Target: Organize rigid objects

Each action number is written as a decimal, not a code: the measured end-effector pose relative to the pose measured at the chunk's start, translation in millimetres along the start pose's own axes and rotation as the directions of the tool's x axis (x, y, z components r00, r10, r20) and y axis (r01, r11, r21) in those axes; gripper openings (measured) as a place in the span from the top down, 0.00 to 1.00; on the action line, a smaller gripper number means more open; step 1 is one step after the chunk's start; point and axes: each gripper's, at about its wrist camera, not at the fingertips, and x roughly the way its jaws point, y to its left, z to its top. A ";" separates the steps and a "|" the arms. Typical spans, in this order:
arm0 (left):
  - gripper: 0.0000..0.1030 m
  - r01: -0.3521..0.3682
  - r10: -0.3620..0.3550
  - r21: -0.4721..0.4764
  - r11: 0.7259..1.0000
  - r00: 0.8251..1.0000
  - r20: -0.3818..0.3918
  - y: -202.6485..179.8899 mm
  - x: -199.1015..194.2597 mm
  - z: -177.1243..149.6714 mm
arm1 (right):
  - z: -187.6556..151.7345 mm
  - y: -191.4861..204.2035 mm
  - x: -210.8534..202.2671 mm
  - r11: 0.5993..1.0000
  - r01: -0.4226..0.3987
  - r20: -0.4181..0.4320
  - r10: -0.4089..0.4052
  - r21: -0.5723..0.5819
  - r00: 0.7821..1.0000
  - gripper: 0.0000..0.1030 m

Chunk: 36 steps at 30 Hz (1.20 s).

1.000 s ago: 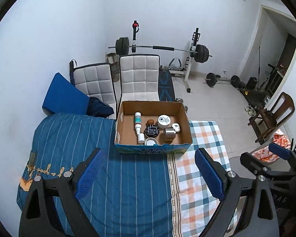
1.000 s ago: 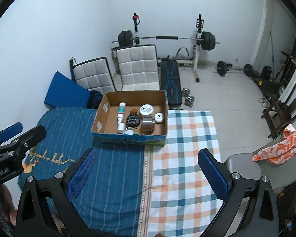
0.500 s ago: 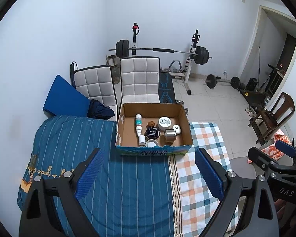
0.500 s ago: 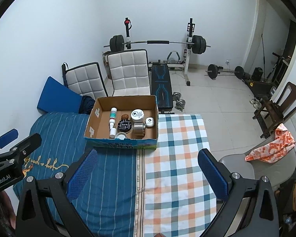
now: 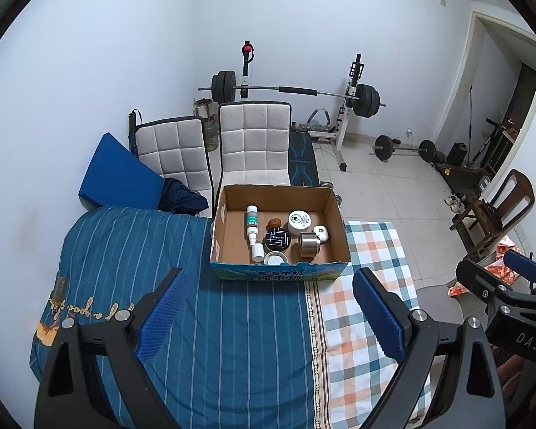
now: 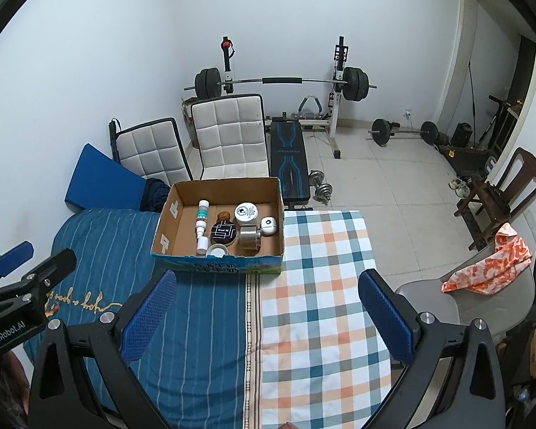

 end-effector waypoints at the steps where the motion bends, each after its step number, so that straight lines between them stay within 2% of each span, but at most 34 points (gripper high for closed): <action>1: 0.08 -0.003 0.003 -0.001 1.000 1.000 0.000 0.5 -0.5 0.2 | 0.8 1.5 -1.4 1.000 0.002 0.002 -0.002 0.001 1.000 0.00; 36: 0.08 -0.027 0.028 -0.016 1.000 1.000 0.013 -1.8 3.7 -2.1 | 5.8 8.8 -3.7 0.999 0.025 0.021 -0.026 0.027 0.999 0.00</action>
